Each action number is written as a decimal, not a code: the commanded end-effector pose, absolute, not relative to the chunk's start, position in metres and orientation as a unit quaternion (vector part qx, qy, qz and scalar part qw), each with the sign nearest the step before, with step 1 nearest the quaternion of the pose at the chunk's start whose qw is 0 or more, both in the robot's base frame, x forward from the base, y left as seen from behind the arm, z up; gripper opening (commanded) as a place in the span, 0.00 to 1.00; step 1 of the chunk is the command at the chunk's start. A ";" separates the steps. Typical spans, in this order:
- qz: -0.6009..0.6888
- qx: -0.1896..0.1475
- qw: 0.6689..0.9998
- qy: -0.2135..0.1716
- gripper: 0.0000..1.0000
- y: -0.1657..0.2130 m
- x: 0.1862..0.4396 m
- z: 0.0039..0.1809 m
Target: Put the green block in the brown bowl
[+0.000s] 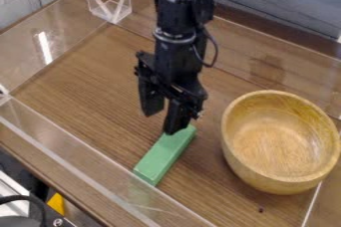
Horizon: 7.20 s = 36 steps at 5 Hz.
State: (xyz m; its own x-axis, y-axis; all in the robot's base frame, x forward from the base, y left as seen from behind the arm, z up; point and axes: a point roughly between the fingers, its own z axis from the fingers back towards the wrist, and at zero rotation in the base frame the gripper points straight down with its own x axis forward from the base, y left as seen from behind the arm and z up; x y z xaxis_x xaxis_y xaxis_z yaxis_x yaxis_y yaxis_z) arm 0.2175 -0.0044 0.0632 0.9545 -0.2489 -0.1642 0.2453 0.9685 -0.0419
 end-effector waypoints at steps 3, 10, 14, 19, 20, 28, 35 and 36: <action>-0.110 -0.010 0.992 0.056 0.00 -0.008 0.209 0.056; -0.051 -0.023 0.996 0.067 0.00 -0.028 0.199 0.054; -0.026 -0.024 0.997 0.068 0.00 -0.034 0.188 0.049; -0.012 -0.049 0.997 0.059 0.00 -0.047 0.191 0.088; -0.009 -0.063 0.997 0.050 0.00 -0.052 0.195 0.108; -0.082 -0.081 0.992 -0.061 0.00 -0.118 0.254 0.135; -0.042 -0.079 0.991 -0.104 0.00 -0.111 0.250 0.107; -0.030 -0.079 0.991 -0.102 1.00 -0.096 0.248 0.118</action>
State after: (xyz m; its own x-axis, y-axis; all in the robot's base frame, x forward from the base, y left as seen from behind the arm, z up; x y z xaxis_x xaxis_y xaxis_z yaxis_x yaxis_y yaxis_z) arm 0.2455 -0.0954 0.1087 0.9840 -0.0392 0.1737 0.0645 0.9876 -0.1429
